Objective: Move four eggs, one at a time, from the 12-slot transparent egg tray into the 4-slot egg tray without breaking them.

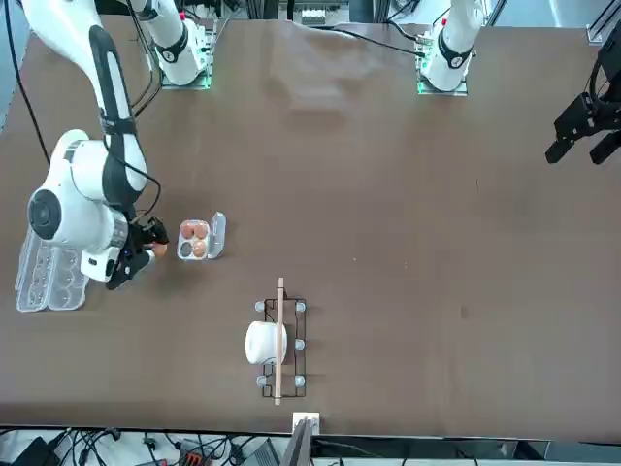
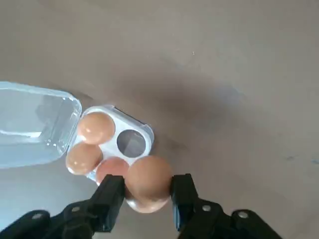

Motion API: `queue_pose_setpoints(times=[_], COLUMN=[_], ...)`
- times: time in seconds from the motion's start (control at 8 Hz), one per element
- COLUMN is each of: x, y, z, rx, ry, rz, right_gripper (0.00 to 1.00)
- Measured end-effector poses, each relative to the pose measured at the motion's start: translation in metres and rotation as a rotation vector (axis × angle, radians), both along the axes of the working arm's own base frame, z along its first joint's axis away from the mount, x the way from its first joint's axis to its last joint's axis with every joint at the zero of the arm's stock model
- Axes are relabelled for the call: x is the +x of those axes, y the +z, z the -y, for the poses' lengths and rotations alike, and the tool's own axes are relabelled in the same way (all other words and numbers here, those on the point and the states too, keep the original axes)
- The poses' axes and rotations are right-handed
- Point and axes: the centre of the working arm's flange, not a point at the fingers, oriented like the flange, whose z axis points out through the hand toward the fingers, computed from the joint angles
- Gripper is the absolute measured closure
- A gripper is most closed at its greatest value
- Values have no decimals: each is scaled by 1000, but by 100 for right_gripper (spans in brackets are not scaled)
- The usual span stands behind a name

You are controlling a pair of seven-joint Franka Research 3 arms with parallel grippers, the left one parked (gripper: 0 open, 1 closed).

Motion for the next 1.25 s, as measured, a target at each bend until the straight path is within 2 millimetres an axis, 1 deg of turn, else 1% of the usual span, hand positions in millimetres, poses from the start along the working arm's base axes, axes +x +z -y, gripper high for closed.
queue_pose_setpoints(times=[0.12, 0.5, 0.62, 1.25], x=[-1, -5, -7, -14], y=[-6, -16, -19, -30], z=[-5, -39, -42, -38], rx=[-10, -34, -37, -42], ry=[-30, -102, -111, -125], rz=[2, 1, 1, -27], right_gripper=[44, 44, 44, 45])
